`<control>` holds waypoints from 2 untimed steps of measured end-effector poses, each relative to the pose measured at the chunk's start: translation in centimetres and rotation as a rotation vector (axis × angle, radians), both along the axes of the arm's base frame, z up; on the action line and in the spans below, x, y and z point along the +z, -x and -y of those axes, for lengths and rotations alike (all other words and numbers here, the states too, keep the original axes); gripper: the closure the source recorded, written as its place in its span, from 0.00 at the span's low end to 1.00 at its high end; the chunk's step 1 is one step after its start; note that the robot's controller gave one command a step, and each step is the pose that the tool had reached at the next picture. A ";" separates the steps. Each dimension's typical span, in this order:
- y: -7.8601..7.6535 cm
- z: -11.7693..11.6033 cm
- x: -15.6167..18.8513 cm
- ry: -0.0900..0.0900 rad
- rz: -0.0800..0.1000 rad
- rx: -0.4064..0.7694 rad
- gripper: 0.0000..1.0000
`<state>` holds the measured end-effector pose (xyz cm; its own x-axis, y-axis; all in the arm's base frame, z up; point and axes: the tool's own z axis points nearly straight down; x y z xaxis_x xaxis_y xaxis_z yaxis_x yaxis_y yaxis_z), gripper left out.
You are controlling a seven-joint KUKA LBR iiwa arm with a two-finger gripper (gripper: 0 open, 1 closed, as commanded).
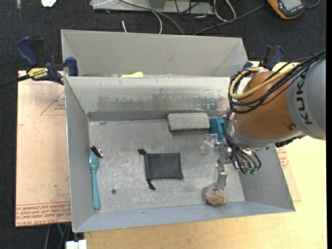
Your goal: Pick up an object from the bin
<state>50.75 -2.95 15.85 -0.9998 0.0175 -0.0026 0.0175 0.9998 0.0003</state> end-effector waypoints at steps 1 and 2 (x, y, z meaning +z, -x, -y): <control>1.1 -2.5 -1.8 -0.002 0.003 0.018 0.00; -4.1 -3.3 -5.5 -0.002 0.007 -0.083 0.00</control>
Offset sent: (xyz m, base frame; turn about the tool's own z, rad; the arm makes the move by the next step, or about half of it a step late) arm 0.0592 0.0381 -0.0689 0.1099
